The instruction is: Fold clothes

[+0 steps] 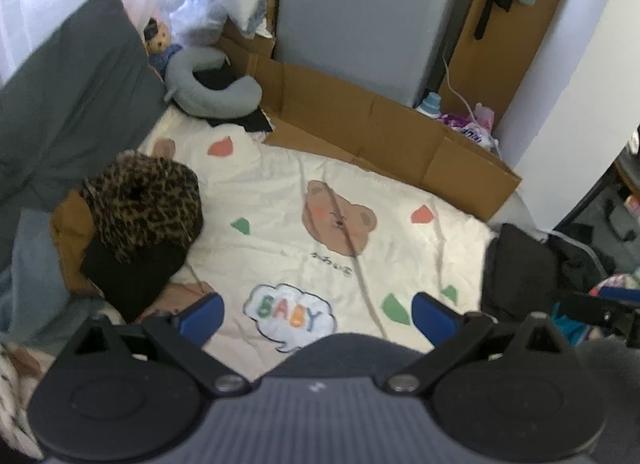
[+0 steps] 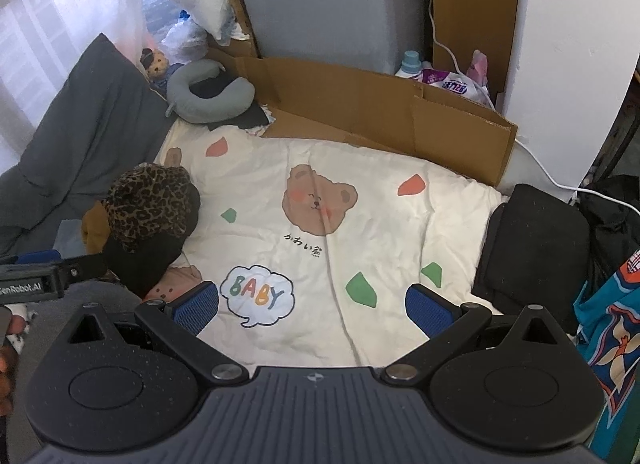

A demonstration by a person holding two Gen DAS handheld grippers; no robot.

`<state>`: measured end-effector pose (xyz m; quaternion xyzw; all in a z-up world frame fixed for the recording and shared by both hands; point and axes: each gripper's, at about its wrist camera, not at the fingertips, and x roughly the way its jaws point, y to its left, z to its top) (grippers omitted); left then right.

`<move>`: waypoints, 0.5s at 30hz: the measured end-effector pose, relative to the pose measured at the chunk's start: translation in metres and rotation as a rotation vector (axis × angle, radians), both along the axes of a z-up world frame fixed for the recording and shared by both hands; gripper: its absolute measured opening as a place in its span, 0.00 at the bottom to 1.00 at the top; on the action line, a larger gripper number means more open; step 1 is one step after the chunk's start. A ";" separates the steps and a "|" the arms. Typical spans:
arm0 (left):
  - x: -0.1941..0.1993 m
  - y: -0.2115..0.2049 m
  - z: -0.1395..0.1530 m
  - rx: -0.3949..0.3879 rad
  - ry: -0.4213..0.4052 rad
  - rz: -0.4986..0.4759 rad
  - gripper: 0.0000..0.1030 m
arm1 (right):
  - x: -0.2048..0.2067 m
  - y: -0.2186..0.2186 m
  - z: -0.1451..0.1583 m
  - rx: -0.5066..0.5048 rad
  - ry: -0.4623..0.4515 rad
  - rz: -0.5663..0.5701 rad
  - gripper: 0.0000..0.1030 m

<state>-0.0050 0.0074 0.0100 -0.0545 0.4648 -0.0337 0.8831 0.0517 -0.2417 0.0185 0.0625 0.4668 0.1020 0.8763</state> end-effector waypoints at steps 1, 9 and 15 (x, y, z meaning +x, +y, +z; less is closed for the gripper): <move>-0.001 0.001 0.004 0.013 -0.012 -0.003 0.98 | 0.000 0.000 0.003 0.005 -0.005 0.000 1.00; 0.002 0.029 0.037 -0.003 -0.044 0.009 0.98 | 0.000 -0.003 0.027 0.024 -0.065 0.034 1.00; 0.008 0.048 0.042 0.025 -0.069 0.019 0.98 | 0.005 -0.003 0.031 0.033 -0.068 0.006 1.00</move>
